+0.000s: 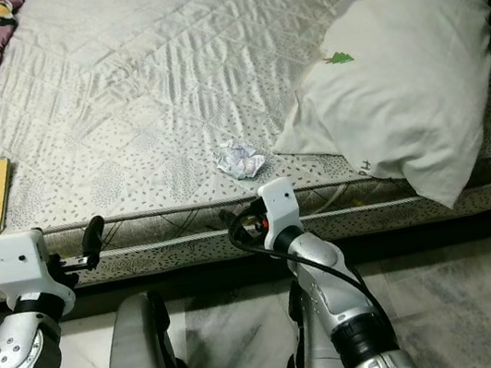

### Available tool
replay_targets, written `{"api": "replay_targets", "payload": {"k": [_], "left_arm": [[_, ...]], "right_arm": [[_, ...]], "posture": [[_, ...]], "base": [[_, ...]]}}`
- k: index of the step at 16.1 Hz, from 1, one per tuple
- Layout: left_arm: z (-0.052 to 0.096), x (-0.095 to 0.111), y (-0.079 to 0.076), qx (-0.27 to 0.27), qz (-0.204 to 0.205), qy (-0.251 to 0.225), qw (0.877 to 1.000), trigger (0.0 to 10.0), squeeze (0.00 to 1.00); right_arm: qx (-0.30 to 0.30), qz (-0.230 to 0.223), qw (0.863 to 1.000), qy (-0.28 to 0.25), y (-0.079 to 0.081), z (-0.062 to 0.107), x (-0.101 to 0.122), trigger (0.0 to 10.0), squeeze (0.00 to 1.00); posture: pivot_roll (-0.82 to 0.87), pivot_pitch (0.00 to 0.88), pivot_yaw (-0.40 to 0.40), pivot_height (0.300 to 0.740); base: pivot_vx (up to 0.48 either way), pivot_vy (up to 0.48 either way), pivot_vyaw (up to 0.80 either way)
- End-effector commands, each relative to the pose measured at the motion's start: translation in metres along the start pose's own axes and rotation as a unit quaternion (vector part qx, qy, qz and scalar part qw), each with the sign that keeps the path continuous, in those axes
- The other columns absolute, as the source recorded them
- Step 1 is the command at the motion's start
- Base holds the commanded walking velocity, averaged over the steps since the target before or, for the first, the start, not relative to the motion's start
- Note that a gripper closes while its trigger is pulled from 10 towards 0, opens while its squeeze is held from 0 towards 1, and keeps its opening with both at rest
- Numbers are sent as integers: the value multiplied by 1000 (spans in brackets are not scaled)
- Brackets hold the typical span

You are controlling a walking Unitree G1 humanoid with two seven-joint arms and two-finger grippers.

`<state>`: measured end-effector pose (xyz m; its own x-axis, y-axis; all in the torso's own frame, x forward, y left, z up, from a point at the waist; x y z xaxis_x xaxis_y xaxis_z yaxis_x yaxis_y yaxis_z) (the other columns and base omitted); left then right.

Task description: Clean up the room

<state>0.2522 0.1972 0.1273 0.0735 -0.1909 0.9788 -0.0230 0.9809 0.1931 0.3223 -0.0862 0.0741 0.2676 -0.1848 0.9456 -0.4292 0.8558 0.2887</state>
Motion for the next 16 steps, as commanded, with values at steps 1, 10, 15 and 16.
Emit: {"api": "replay_targets", "payload": {"k": [1, 10, 15, 16], "left_arm": [[4, -3, -3, -2, 5, 8, 1000, 10000, 0], [7, -10, -11, -8, 8, 21, 1000, 10000, 0], [11, -20, -8, 10, -7, 63, 998, 10000, 0], [14, -19, -5, 14, -7, 65, 998, 10000, 0]], "right_arm": [[3, -1, 1000, -14, 1, -3, 5, 10000, 0], [-14, 0, 998, -59, 2, -2, 13, 10000, 0], [5, 11, 999, -34, 5, -7, 6, 10000, 0], [8, 11, 999, -29, 6, -9, 5, 10000, 0]], "posture": [[107, 118, -33, 537], [105, 139, -46, 537], [152, 166, -60, 537], [167, 176, -63, 537]], "base": [[281, 0, 0], [257, 0, 0], [0, 0, 320], [0, 0, 800]]}}
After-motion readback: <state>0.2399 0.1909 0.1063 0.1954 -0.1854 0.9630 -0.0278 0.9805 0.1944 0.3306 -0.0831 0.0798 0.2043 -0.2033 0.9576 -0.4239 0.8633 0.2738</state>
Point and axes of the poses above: a point about 5 cm out from each wrist's last joint towards the gripper, its own z axis pointing back from the gripper into the wrist, its own x axis along the axis of the wrist's last joint, y = z × x, the point moved 2 cm from there along -z, pointing out of the wrist towards the gripper, and after that the axes turned 10 degrees about -z, right-handed, at the moved point
